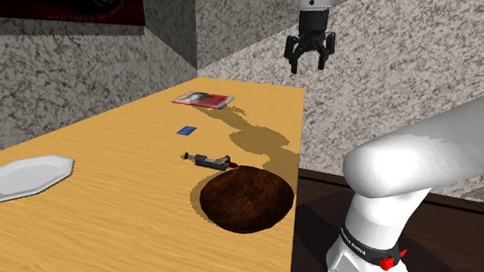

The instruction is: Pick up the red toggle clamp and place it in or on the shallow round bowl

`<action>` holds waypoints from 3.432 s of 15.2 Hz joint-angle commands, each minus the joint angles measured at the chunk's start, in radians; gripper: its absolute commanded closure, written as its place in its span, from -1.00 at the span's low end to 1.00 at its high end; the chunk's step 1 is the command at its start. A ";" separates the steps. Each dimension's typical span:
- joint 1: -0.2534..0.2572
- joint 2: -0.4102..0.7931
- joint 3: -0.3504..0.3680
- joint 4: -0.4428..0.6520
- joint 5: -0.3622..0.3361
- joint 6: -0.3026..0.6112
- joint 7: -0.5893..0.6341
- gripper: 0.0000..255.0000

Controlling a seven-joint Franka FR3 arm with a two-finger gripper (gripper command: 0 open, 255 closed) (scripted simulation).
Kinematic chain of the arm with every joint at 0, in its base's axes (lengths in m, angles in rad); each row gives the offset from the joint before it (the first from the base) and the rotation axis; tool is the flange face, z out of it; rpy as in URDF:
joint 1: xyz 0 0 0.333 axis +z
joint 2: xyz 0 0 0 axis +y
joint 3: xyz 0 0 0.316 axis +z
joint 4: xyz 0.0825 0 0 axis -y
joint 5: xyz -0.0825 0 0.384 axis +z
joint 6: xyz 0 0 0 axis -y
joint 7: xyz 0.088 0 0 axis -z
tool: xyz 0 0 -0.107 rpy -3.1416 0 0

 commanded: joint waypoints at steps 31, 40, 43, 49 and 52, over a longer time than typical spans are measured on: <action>0.369 0.309 0.167 -0.385 0.446 0.656 -0.095 -1.00; 0.376 0.345 0.176 -0.408 0.459 0.715 -0.100 -1.00; 0.376 0.345 0.176 -0.408 0.459 0.715 -0.100 1.00; 0.376 0.345 0.176 -0.408 0.458 0.715 -0.100 1.00; 0.376 0.345 0.176 -0.408 0.459 0.715 -0.100 1.00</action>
